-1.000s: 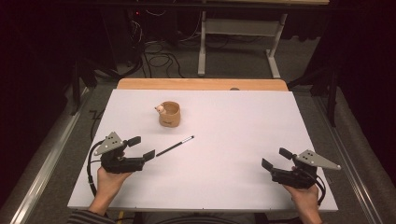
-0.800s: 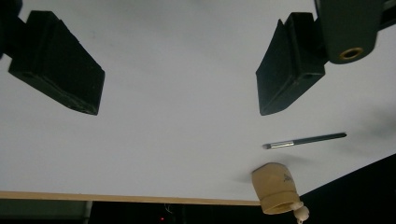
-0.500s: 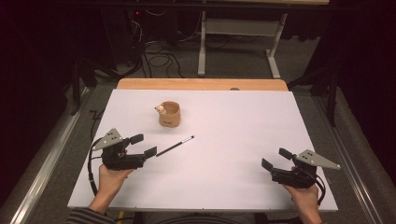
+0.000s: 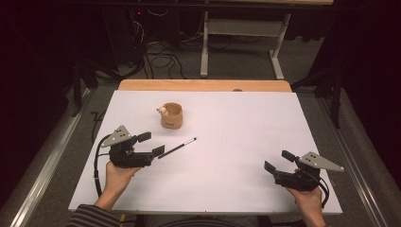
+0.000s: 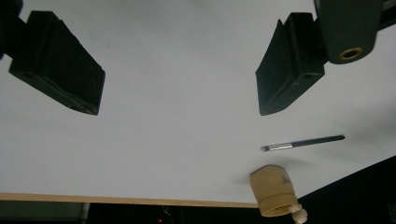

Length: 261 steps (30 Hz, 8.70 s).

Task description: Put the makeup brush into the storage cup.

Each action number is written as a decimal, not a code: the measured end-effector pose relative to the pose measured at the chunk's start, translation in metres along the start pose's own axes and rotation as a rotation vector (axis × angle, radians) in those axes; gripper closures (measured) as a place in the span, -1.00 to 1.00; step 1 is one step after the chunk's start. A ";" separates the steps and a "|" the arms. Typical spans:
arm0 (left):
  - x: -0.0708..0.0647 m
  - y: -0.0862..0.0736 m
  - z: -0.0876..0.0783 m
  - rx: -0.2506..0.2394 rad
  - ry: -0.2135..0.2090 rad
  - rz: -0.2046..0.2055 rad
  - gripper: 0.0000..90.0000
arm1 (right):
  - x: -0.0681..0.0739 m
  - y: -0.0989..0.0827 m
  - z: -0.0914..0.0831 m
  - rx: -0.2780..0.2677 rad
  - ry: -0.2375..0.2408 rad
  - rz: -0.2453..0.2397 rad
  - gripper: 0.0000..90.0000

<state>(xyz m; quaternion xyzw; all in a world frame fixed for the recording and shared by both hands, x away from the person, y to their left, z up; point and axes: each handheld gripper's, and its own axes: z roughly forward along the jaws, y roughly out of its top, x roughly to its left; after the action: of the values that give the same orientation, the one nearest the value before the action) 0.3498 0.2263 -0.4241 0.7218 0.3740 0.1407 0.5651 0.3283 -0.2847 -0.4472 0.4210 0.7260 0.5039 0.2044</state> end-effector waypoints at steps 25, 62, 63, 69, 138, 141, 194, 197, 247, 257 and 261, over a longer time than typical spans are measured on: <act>-0.003 0.018 0.016 -0.015 0.039 0.019 -0.54 | 0.001 0.000 0.000 0.000 0.003 -0.001 -0.62; -0.007 0.039 0.055 0.035 0.067 0.079 -0.50 | 0.001 0.000 0.000 -0.003 0.018 0.012 -0.61; -0.007 0.040 0.056 0.038 0.067 0.082 -0.49 | 0.001 0.000 0.001 0.000 0.017 0.010 -0.61; -0.010 0.043 0.060 0.049 0.079 0.097 -0.46 | 0.001 0.000 0.001 0.001 0.017 0.011 -0.61; 0.006 0.062 0.105 0.424 0.131 0.130 -0.49 | 0.003 0.000 0.002 0.011 0.029 0.003 -0.61; 0.006 0.062 0.107 0.451 0.133 0.143 -0.51 | 0.003 0.000 0.002 0.011 0.030 0.003 -0.61; -0.004 0.075 0.140 0.772 0.161 0.294 -0.23 | 0.005 0.000 0.003 0.028 0.034 -0.019 -0.59; -0.003 0.075 0.142 0.789 0.158 0.295 -0.19 | 0.006 0.000 0.003 0.029 0.035 -0.019 -0.59; 0.006 0.047 0.175 1.036 0.100 0.267 0.27 | 0.006 0.000 0.004 0.043 0.042 -0.019 -0.57; 0.008 0.041 0.181 1.056 0.093 0.255 0.44 | 0.006 0.000 0.004 0.044 0.043 -0.021 -0.57; 0.009 0.039 0.181 1.057 0.093 0.245 0.45 | 0.006 0.000 0.004 0.048 0.045 -0.022 -0.57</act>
<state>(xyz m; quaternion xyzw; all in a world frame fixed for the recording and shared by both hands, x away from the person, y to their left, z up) 0.4842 0.1005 -0.4482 0.9389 0.3314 0.0303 0.0875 0.3282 -0.2773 -0.4482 0.4063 0.7468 0.4934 0.1835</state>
